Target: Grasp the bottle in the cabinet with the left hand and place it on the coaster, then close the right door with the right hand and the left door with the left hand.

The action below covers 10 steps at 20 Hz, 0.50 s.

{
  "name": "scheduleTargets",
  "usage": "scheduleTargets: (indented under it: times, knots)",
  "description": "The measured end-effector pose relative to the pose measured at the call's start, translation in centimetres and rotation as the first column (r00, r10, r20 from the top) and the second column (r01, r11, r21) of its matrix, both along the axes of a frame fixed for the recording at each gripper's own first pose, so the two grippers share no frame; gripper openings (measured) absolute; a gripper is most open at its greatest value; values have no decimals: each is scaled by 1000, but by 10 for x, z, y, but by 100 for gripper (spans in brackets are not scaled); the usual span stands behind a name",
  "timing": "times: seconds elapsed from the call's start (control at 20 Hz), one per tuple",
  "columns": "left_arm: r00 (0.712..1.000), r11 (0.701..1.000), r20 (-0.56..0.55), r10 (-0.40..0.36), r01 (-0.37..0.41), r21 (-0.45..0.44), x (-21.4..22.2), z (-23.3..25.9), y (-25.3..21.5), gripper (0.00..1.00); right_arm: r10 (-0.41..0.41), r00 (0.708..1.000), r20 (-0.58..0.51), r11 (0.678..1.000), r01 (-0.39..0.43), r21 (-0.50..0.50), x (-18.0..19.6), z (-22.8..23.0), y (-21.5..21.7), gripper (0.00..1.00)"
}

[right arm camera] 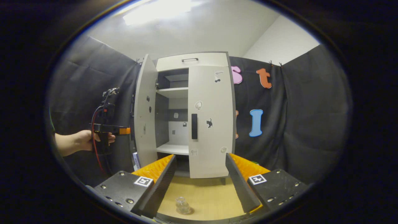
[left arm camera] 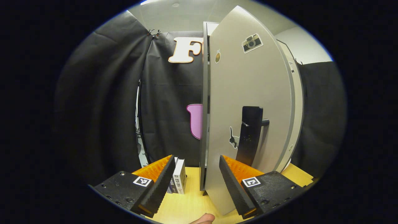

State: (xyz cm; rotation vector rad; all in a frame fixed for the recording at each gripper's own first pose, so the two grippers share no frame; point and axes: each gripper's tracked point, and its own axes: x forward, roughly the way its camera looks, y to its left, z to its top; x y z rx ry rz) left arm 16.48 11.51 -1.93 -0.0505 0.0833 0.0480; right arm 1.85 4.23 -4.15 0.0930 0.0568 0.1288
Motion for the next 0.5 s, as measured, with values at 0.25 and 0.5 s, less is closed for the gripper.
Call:
scheduleTargets:
  times: [0.25,0.5]
  knots:
    - [1000,1000,-28,-1,0,-17,11,-8,-11,86,9,1000,-18,1000,-9,-5,4,-3,-2,93]
    - [1000,1000,-26,-10,10,-7,20,-7,-23,90,1,1000,-22,1000,0,12,10,-3,-9,93]
